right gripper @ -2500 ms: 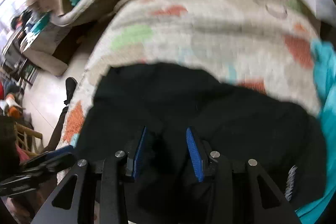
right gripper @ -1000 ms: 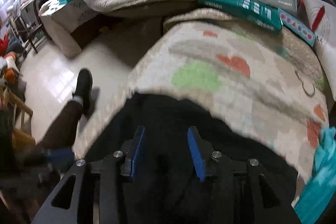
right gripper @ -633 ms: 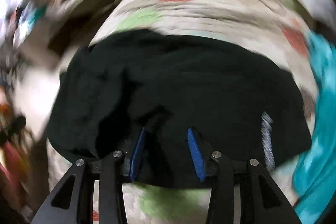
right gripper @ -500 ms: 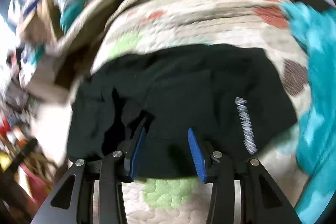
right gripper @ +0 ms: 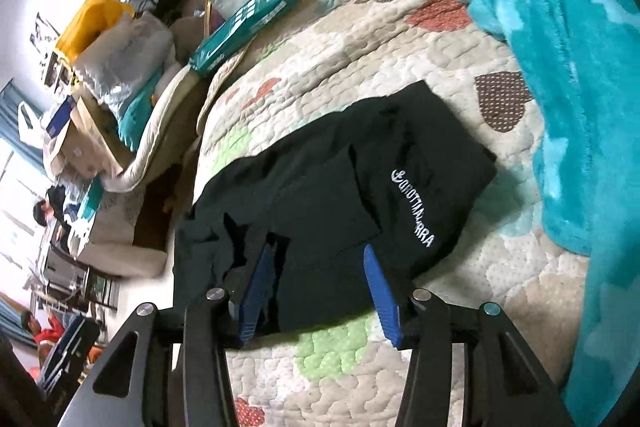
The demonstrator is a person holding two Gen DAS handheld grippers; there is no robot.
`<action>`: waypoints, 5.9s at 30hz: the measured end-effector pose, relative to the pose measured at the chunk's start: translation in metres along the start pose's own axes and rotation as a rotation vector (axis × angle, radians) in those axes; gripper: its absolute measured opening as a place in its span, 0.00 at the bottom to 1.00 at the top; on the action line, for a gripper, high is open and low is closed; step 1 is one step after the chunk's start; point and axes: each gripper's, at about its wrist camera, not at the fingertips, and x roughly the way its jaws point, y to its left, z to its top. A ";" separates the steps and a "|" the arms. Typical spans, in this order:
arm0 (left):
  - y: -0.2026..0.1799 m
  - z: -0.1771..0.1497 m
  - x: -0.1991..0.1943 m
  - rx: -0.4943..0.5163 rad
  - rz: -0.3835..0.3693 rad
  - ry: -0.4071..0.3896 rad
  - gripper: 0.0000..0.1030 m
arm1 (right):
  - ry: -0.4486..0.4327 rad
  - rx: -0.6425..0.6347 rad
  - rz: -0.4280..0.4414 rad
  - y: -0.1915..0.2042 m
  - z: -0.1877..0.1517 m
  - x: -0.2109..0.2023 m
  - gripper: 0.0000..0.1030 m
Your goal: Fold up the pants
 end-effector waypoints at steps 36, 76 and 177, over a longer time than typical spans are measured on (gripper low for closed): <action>-0.127 0.097 0.155 0.136 -0.482 0.342 0.69 | 0.020 0.233 -0.099 -0.067 -0.015 0.025 0.60; -0.160 0.147 0.164 0.171 -0.763 0.351 0.15 | -0.153 -0.273 -0.033 0.068 0.009 0.014 0.11; 0.015 0.070 0.192 -0.386 -0.576 0.370 0.35 | 0.231 -0.215 0.244 0.092 0.097 0.140 0.33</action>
